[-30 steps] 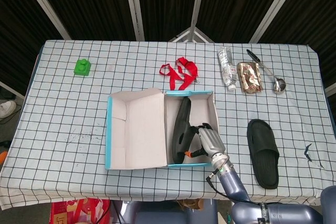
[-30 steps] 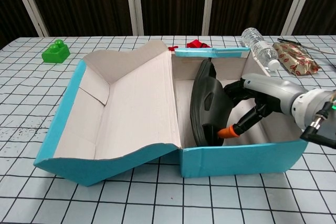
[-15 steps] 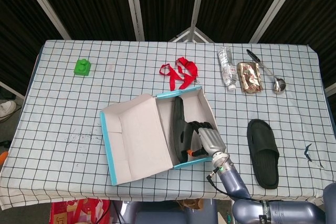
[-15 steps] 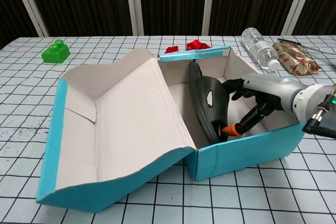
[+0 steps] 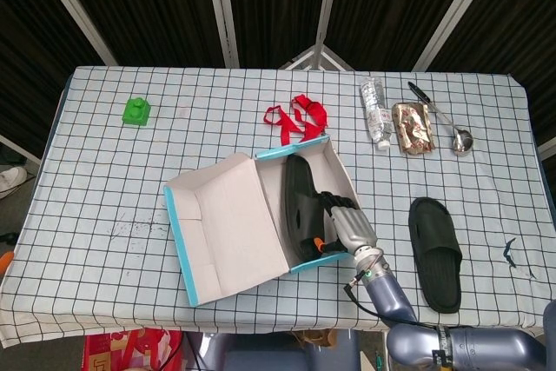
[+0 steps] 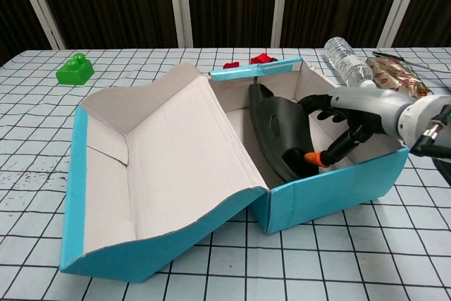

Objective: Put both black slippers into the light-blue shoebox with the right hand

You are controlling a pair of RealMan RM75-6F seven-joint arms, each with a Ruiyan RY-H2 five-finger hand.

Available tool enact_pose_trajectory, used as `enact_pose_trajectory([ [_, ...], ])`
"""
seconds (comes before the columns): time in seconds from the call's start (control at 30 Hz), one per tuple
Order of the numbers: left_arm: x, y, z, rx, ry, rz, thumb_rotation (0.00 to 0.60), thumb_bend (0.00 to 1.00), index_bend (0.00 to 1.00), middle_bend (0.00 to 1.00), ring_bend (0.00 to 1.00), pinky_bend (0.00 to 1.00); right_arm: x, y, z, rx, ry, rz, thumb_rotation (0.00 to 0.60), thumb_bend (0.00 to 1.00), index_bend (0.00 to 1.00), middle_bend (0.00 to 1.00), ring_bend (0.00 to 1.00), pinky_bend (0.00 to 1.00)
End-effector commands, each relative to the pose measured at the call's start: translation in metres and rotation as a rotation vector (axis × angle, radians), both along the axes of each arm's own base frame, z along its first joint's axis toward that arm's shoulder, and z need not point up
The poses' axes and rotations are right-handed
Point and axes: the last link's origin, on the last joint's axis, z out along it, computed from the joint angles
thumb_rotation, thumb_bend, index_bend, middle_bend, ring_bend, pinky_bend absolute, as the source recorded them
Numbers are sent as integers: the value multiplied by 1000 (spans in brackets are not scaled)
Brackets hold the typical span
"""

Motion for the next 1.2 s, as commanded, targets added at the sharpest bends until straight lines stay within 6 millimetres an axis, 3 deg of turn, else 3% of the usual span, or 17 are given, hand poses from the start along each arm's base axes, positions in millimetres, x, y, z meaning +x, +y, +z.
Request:
enact_pose_trajectory([
  [0.03, 0, 0, 1, 2, 0, -1, 600, 219, 14, 0, 0, 16, 3, -1, -1, 8, 14, 1, 600, 464, 89, 61, 55, 20],
  [0.4, 0, -1, 2, 2, -6, 0, 600, 219, 15, 0, 0, 16, 6, 2, 15, 51, 81, 3, 600, 463, 10, 19, 11, 6],
  [0.73, 0, -1, 1, 3, -6, 1, 600, 219, 14, 0, 0, 15, 14, 12, 32, 153, 97, -10, 600, 359, 0, 0, 0, 0],
  [1.2, -1, -1, 3, 8, -11, 3, 600, 219, 14, 0, 0, 16, 21, 19, 27, 153, 71, 41, 600, 360, 0, 0, 0, 0],
])
